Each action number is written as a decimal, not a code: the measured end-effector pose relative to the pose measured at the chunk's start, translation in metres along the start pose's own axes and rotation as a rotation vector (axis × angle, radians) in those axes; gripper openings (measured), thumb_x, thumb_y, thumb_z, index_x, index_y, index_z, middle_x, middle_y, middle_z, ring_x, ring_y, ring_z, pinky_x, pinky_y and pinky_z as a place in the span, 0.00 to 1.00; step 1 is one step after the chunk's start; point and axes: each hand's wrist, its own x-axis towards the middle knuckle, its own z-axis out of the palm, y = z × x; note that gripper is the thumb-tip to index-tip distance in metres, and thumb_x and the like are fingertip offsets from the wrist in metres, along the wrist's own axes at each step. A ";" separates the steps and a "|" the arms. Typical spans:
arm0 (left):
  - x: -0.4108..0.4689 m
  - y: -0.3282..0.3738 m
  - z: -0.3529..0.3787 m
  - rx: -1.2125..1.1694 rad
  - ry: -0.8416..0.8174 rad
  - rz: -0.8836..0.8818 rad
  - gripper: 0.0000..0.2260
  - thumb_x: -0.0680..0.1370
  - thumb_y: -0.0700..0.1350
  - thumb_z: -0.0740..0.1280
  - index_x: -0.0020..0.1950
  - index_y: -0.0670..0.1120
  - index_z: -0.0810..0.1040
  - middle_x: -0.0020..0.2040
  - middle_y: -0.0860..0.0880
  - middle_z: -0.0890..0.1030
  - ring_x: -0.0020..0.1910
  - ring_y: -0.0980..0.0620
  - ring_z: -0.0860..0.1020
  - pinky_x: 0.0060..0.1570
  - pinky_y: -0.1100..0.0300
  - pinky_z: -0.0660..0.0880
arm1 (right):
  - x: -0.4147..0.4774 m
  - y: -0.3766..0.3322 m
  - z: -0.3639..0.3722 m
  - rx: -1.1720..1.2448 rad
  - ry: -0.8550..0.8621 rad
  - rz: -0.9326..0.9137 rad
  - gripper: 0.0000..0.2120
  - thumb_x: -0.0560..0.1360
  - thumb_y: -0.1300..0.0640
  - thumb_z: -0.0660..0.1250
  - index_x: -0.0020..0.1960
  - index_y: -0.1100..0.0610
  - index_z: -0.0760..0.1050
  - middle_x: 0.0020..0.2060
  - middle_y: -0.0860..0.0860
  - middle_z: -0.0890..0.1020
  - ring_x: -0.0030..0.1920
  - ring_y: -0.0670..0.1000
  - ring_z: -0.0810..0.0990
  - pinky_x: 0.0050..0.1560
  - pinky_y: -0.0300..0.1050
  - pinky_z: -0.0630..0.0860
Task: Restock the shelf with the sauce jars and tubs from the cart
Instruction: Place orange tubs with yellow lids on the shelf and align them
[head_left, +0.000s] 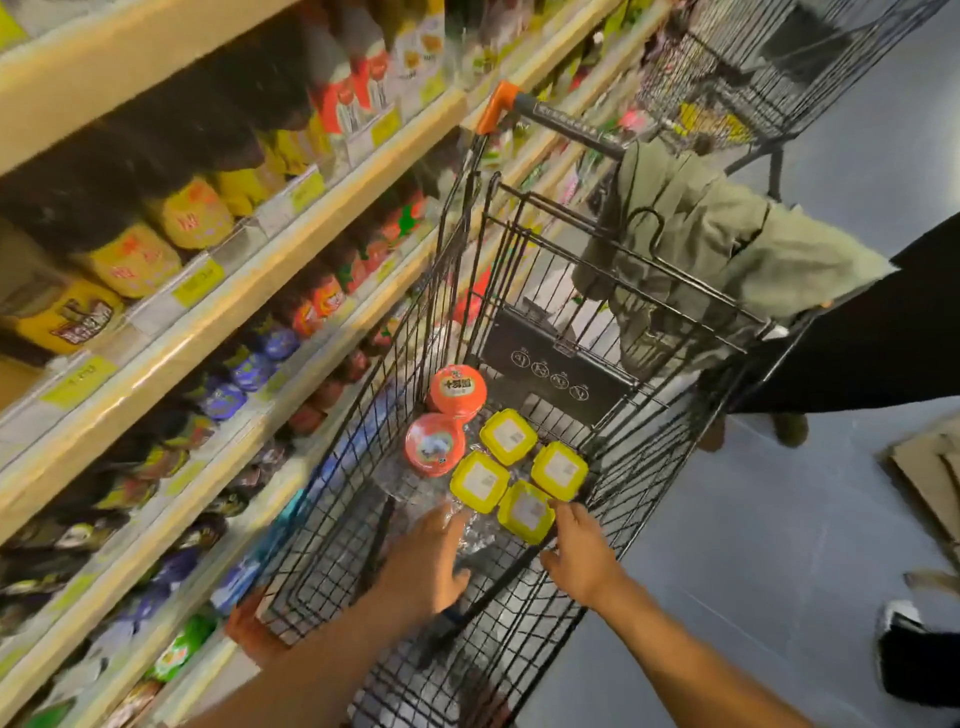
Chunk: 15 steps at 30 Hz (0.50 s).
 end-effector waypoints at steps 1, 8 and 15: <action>0.012 0.001 0.005 -0.038 -0.034 -0.043 0.36 0.77 0.55 0.67 0.81 0.51 0.55 0.81 0.47 0.58 0.79 0.45 0.58 0.75 0.46 0.62 | 0.017 0.003 -0.008 -0.022 -0.024 0.014 0.35 0.73 0.58 0.70 0.76 0.58 0.60 0.68 0.58 0.69 0.69 0.59 0.69 0.68 0.47 0.66; 0.077 0.007 0.055 -0.205 -0.267 -0.308 0.28 0.78 0.53 0.67 0.74 0.43 0.64 0.70 0.43 0.70 0.70 0.40 0.71 0.65 0.50 0.71 | 0.134 0.016 -0.062 -0.224 -0.127 -0.039 0.24 0.77 0.57 0.67 0.72 0.58 0.68 0.67 0.60 0.74 0.68 0.60 0.72 0.67 0.48 0.70; 0.148 0.040 0.102 -0.982 -0.256 -0.743 0.30 0.79 0.53 0.71 0.76 0.43 0.66 0.75 0.43 0.69 0.67 0.46 0.73 0.62 0.54 0.71 | 0.195 0.057 -0.064 -0.316 -0.209 0.014 0.25 0.77 0.46 0.68 0.69 0.56 0.70 0.65 0.59 0.77 0.65 0.61 0.75 0.63 0.51 0.74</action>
